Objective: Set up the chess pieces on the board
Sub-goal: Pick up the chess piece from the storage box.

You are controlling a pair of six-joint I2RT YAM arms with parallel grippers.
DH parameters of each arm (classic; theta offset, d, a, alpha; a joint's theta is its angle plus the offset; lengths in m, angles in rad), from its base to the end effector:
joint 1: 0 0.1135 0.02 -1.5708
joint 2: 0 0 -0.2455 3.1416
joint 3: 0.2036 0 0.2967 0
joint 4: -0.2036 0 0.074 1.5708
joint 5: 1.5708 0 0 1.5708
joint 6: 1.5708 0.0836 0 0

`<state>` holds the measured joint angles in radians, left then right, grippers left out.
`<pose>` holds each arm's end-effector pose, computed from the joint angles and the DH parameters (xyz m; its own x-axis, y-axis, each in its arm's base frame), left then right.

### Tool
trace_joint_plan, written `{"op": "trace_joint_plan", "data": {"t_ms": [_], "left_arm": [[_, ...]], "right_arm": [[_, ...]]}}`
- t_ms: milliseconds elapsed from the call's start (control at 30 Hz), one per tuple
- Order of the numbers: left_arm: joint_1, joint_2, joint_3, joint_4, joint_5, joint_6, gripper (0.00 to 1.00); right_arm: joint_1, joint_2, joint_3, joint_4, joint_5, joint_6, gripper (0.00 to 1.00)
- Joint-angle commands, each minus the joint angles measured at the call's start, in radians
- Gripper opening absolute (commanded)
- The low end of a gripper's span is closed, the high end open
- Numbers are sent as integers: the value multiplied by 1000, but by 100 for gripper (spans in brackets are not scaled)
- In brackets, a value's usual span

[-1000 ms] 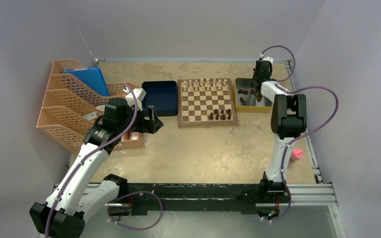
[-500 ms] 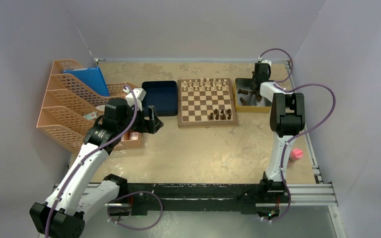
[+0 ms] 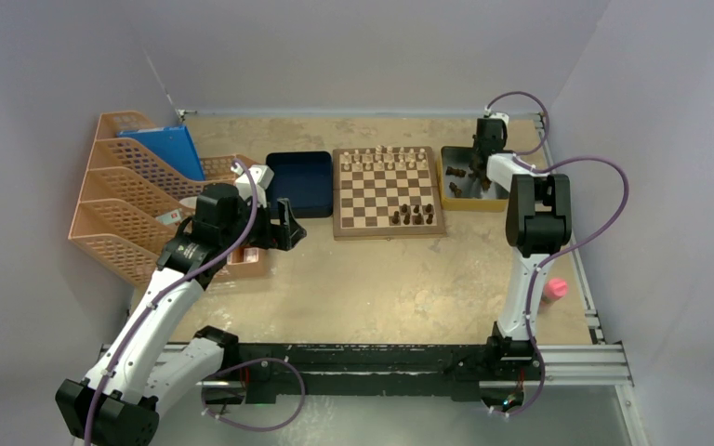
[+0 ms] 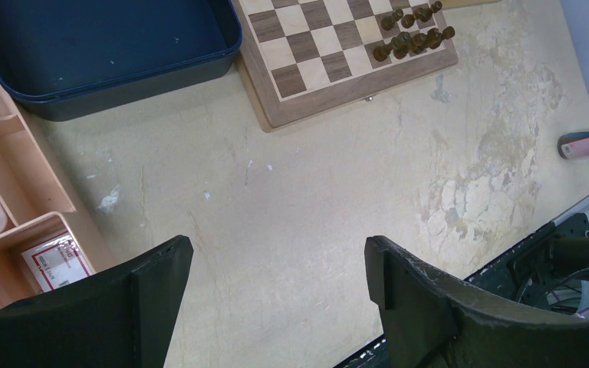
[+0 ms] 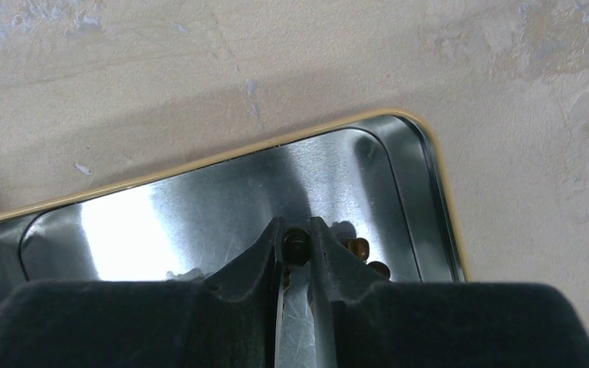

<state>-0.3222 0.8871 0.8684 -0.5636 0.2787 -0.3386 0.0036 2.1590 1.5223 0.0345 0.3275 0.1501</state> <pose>0.2635 -0.1122 0.2735 -0.6655 -0.1145 -0.7375 0.3195 0.8494 -0.4201 0.5518 -0.0249 0.1065 -0.5209 0.1397 -0.8421 0.3435 0.9374 -0.0569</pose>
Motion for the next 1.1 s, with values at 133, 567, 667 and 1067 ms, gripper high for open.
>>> {"op": "trace_joint_plan", "data": {"t_ms": [133, 567, 667, 1067], "left_arm": [[-5, -3, 0, 22, -5, 6, 83], [-5, -2, -2, 23, 13, 6, 83], [-5, -8, -3, 22, 10, 4, 83], [-5, -7, -3, 25, 6, 4, 83]], "right_arm": [[1, -91, 52, -33, 37, 22, 14], [54, -187, 95, -195, 69, 112, 12], [79, -208, 99, -222, 53, 122, 12], [248, -343, 0, -184, -48, 158, 13]]}}
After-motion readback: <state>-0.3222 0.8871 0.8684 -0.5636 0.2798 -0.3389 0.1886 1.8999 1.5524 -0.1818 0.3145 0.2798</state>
